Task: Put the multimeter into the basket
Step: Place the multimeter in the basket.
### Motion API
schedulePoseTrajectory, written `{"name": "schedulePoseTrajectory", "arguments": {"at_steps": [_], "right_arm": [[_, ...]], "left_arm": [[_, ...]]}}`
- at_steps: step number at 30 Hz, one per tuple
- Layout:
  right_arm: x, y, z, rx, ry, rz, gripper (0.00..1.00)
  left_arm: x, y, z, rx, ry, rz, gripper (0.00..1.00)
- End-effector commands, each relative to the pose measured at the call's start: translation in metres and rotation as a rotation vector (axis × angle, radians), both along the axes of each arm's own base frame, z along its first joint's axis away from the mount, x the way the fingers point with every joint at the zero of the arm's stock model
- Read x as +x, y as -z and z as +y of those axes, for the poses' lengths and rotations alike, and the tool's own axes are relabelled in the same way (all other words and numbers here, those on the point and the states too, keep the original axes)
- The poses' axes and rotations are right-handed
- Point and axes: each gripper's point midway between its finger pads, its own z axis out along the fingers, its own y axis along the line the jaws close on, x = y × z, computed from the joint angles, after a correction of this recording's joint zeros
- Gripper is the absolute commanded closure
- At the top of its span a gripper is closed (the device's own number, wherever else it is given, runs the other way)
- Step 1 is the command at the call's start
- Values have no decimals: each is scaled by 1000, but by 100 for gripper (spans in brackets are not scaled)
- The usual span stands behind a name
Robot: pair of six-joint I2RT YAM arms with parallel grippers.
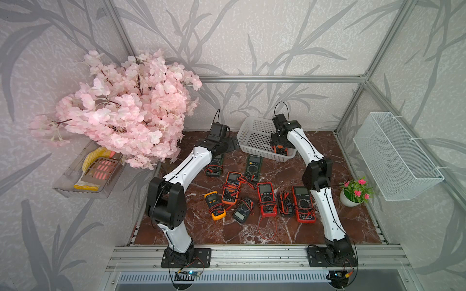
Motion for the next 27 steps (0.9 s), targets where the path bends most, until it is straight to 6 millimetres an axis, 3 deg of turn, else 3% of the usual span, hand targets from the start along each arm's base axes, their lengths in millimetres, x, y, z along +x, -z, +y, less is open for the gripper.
{"name": "schedulePoseTrajectory", "arguments": {"at_steps": [1,7,11,16,23,26,27], "right_arm": [[-7,-64,1,60,-3,-90,1],[-22,-103,-10,38,0,-146,1],[-38,-120,-20,1,-7,-132,1],[-61,-124,-27,38,-37,-84,1],[-100,-122,-12,273,-124,-150,1],[-123,-108,-9,363,-127,-162,1],[-133,-114,-8,393,-138,-177,1]], "left_arm": [[-10,-5,0,23,35,-1,0],[-18,-2,-15,87,87,2,0],[-26,6,-31,135,127,6,0],[-34,23,-54,185,167,3,0],[-41,45,-79,249,192,-1,0],[-43,57,-89,272,198,4,0],[-44,61,-92,280,197,6,0]]}}
